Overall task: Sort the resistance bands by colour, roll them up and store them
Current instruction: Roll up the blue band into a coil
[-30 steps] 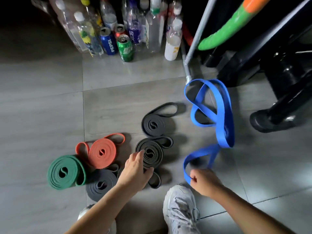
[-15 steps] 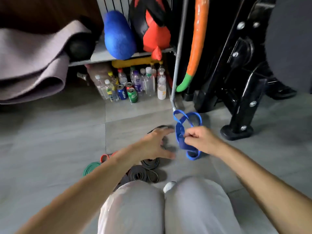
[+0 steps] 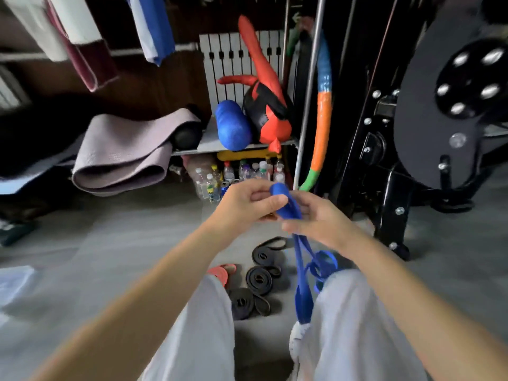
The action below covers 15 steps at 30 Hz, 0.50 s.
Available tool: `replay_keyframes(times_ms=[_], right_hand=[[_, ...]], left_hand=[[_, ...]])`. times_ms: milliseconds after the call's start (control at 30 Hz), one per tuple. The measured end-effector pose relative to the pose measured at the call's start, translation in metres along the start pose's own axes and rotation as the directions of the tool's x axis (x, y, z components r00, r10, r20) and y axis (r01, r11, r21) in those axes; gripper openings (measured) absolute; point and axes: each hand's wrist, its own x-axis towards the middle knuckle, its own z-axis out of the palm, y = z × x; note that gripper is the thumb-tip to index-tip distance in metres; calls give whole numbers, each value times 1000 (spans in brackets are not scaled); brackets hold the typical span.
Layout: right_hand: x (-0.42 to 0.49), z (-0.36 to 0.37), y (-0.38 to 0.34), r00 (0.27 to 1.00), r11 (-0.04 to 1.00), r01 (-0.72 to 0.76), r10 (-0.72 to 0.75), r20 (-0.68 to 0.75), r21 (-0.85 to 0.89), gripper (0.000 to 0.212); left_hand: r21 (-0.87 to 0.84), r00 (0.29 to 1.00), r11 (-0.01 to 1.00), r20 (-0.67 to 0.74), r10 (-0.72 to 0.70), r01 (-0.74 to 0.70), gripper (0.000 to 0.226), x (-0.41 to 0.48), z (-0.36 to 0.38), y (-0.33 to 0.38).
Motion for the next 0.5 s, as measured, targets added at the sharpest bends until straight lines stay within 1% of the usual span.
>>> replay_keyframes(times_ms=[33, 100, 167, 233, 300, 400, 467, 500], right_hand=[[-2, 9, 5, 1000, 999, 4, -5, -8, -46, 40], [-6, 21, 15, 999, 996, -14, 10, -40, -93, 36], [-12, 28, 24, 999, 991, -48, 48, -5, -122, 39], [-19, 34, 36, 994, 977, -89, 100, 44, -192, 43], [-28, 38, 48, 989, 957, -126, 143, 47, -260, 38], [-35, 45, 59, 987, 918, -140, 157, 17, -370, 27], [-36, 55, 59, 989, 922, -103, 136, 64, -374, 28], [-35, 60, 59, 991, 918, -90, 123, 62, -385, 26]], left_hand=[[-8, 1000, 1000, -6, -4, 4, 16, -7, -2, -1], [-6, 999, 1000, -26, -24, 23, 17, -22, -4, -6], [11, 997, 998, -47, -67, 68, 22, -36, -8, -16], [12, 989, 992, -76, -123, 124, 23, -49, -15, -30], [-14, 978, 985, -115, -173, 172, 25, -63, -24, -43], [-93, 969, 980, -159, -189, 176, 35, -77, -31, -53], [-157, 972, 973, -135, -191, 169, 49, -81, -30, -56], [-164, 978, 973, -103, -181, 163, 54, -82, -29, -57]])
